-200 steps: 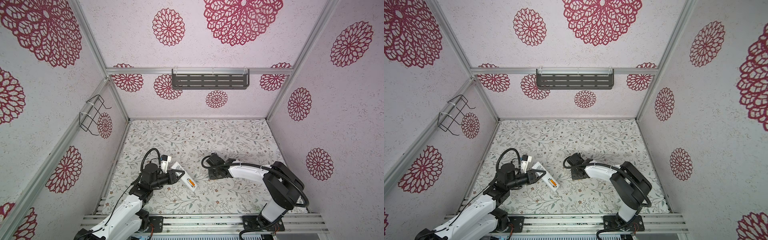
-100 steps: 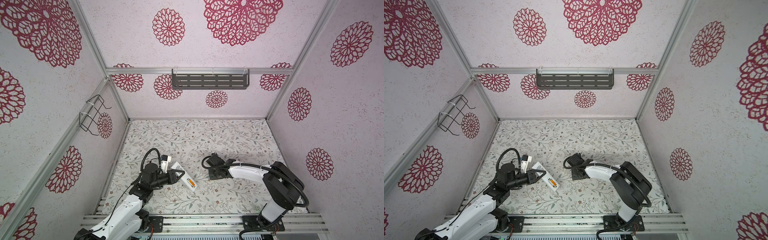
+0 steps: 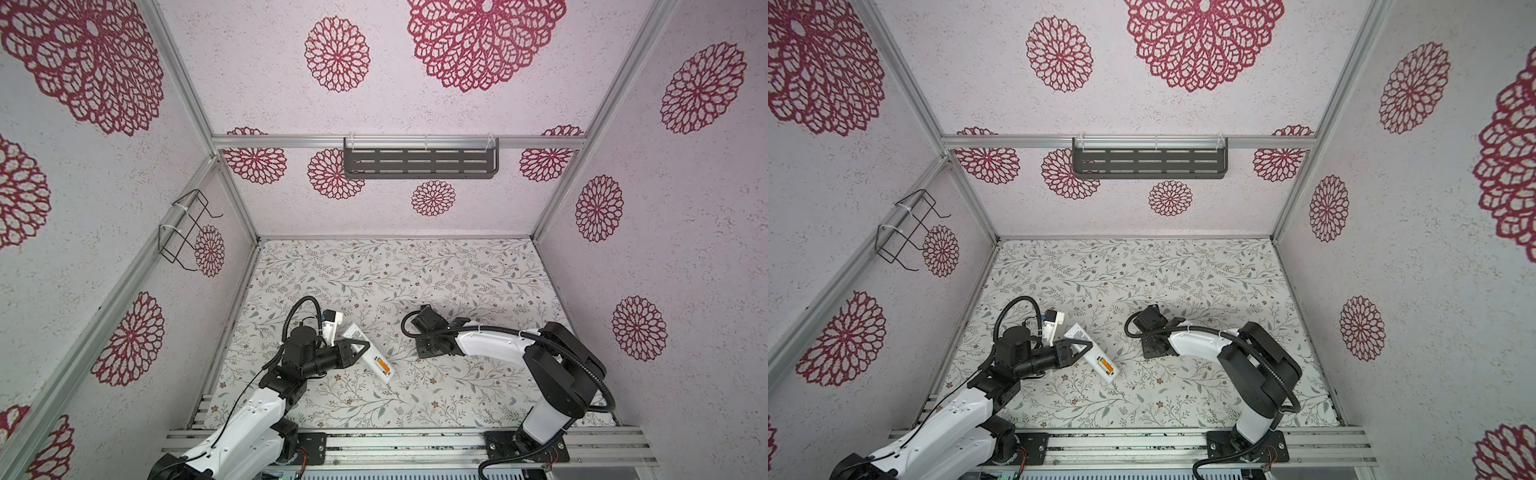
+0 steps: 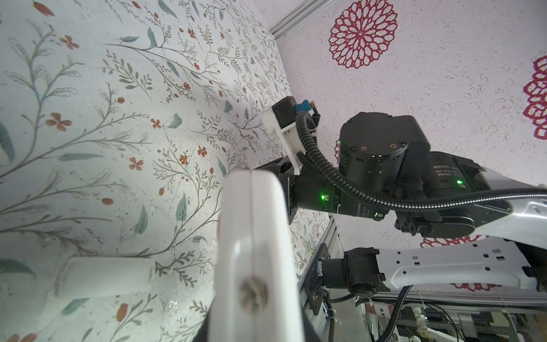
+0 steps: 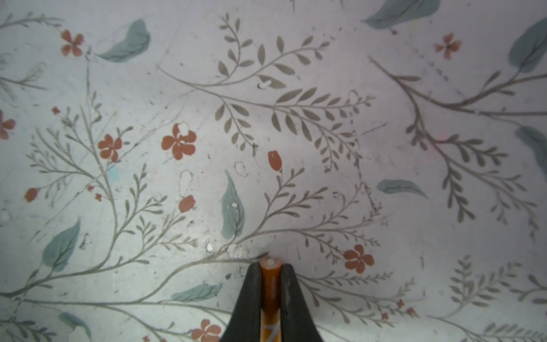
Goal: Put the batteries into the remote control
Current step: 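Lower the right gripper and grasp the second orange battery, then lift the battery with the right gripper toward the remote held by the left gripper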
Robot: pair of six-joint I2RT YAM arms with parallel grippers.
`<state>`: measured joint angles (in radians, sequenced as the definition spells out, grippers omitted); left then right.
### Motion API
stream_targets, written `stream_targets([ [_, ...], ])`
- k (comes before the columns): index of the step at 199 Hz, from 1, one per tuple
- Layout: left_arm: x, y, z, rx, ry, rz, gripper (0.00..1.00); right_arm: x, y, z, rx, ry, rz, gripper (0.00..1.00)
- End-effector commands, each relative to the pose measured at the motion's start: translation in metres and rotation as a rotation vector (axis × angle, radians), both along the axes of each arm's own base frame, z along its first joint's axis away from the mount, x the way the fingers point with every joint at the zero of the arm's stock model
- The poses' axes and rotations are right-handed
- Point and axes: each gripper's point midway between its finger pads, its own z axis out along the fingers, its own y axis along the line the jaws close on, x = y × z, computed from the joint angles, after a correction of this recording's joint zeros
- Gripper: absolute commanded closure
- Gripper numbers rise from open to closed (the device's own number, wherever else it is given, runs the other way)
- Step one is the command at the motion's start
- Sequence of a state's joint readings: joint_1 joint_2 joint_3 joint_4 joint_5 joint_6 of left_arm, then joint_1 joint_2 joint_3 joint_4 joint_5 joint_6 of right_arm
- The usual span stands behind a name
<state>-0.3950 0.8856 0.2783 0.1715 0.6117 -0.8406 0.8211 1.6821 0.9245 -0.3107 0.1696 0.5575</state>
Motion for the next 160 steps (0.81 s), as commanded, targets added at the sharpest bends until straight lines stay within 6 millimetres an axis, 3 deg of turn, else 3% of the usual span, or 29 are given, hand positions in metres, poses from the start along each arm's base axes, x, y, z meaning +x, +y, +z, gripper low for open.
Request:
stream_targets([
  [1,0.011,-0.005,0.018,-0.016,-0.071,-0.001,1.0,0.009,0.014,0.025,0.062,-0.075,0.062,0.89],
  [39,0.019,-0.007,0.016,-0.008,-0.096,0.001,1.0,0.012,0.027,0.061,0.167,-0.18,0.138,0.89],
  [72,0.027,-0.014,0.019,-0.039,-0.105,-0.013,1.0,0.003,0.039,0.096,0.309,-0.273,0.232,0.89],
  [127,0.03,-0.029,0.044,-0.157,-0.132,-0.09,1.0,-0.04,0.074,0.168,0.588,-0.483,0.474,0.89],
  [160,0.03,-0.036,0.05,-0.212,-0.071,-0.128,1.0,-0.066,0.092,0.201,0.695,-0.58,0.606,0.89],
])
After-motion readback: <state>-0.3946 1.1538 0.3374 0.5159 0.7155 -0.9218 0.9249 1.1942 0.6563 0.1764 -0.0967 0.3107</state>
